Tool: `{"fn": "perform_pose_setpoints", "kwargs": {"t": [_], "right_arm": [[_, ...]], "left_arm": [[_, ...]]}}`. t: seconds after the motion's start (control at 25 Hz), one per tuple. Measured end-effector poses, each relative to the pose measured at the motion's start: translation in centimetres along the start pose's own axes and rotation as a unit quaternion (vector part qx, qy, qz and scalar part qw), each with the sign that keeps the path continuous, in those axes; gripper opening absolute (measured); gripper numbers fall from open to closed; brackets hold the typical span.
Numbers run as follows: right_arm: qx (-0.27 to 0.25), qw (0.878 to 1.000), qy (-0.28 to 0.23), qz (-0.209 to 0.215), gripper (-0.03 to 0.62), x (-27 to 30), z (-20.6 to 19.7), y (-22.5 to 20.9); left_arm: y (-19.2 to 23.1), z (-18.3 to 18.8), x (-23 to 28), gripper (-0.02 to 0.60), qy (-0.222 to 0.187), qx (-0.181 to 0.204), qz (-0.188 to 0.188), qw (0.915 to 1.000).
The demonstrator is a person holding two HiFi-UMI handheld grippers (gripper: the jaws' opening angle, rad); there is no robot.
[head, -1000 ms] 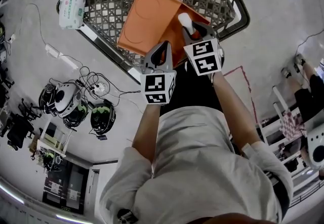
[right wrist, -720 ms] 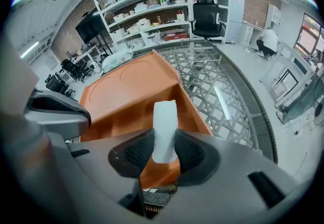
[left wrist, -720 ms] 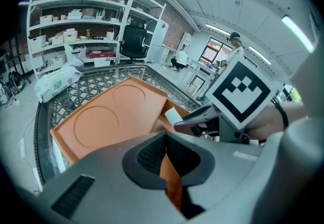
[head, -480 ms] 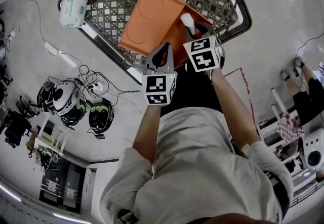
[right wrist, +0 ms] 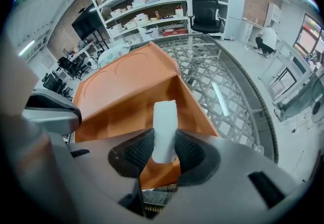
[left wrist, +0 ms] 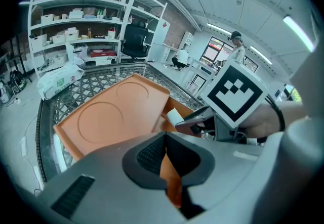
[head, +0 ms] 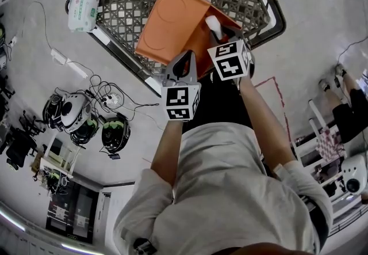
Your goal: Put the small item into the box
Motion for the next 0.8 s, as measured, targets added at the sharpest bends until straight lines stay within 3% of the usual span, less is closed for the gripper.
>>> {"fn": "perform_pose_setpoints", "kwargs": {"t": [0.56,0.8], "right_arm": [[0.009,1.0,-0.018,0.004,0.17,0.0,-0.2,0.2],[0.026,0.996,-0.073,0.034,0.173,-2.2,-0.3,0.2]], "left_arm": [[-0.1,0.0,-0.3,0.009,-0.003,0.014,0.0,0.9999],[-0.8,1.4,-0.9,0.009,-0.015,0.023,0.005,0.9996]]}}
Point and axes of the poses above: the fingertips, and each gripper's own axes: x forward along the fingers, y to its left, z out of its top, the point moved 7 cm from there along -x, backward along the fingers, and after that the axes turned 2 degrees about -y, right-handed, at the moved point
